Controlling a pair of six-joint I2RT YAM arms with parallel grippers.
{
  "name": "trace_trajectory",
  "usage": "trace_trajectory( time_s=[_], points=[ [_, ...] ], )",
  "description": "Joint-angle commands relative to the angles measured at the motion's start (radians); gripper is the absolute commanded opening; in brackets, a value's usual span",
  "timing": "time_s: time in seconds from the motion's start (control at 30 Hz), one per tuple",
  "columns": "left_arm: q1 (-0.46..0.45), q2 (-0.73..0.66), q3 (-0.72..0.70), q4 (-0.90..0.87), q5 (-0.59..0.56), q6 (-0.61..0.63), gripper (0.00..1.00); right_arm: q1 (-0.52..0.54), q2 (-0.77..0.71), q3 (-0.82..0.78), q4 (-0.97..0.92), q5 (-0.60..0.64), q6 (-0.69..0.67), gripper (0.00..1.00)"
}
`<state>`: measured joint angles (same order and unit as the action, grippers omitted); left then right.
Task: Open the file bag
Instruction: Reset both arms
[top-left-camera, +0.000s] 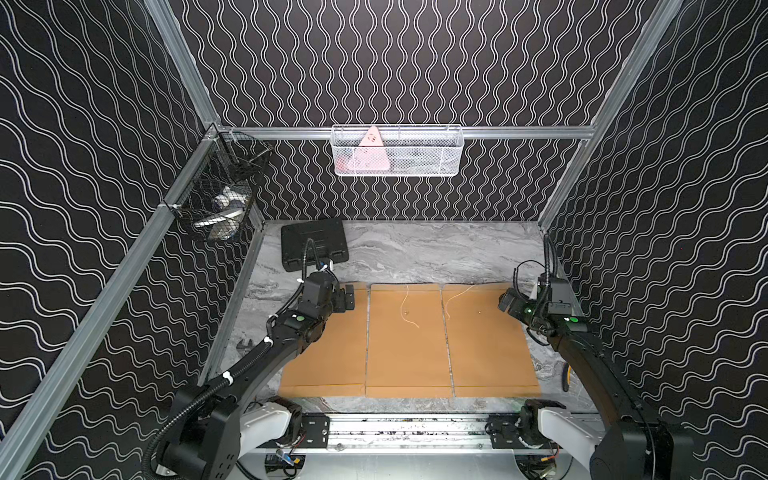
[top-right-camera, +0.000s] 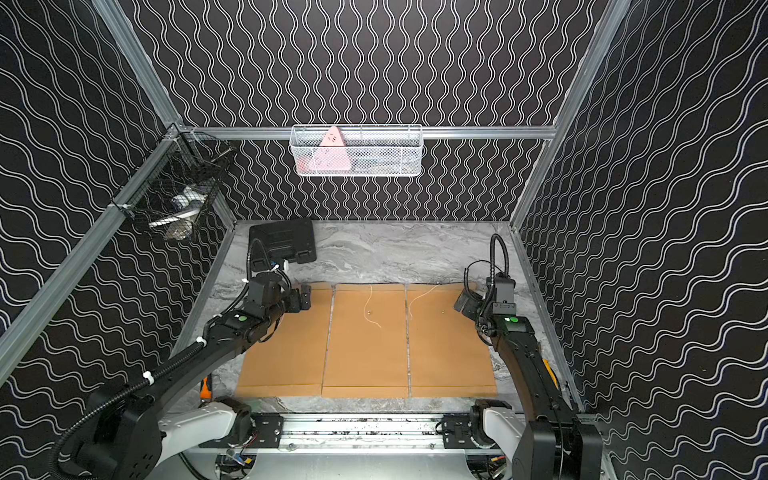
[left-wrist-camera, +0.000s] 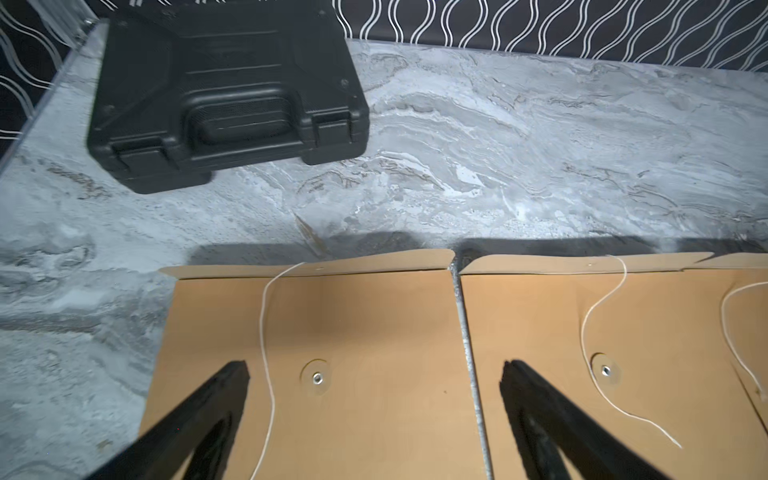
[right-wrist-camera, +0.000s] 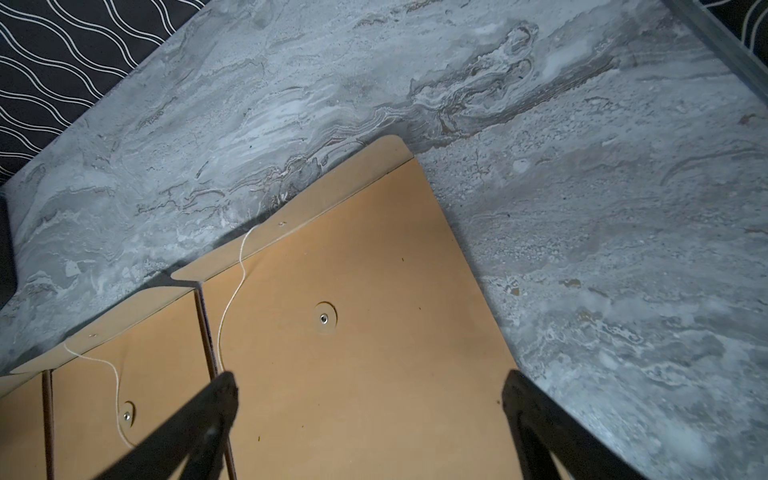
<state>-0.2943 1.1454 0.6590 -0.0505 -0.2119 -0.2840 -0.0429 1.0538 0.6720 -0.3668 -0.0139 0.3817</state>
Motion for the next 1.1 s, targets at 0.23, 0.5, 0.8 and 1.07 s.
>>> trace_trajectory(
  time_s=[0.23,0.5,0.8,1.07],
  points=[
    [0.0,-0.081,-0.075,0.114,-0.144,0.129,0.99,0.0,-0.062,-0.082,0.184,-0.029,-0.027,1.0],
    [0.0,0.024,-0.124,0.324,-0.231,0.239,0.99,0.0,-0.12,-0.135,0.273,-0.076,-0.032,1.0],
    [0.075,0.193,-0.239,0.691,-0.195,0.273,0.99,0.0,-0.139,-0.14,0.275,-0.101,-0.032,1.0],
    [0.116,0.301,-0.282,0.861,-0.156,0.305,0.99,0.0,-0.184,-0.166,0.302,-0.127,-0.027,1.0]
  ],
)
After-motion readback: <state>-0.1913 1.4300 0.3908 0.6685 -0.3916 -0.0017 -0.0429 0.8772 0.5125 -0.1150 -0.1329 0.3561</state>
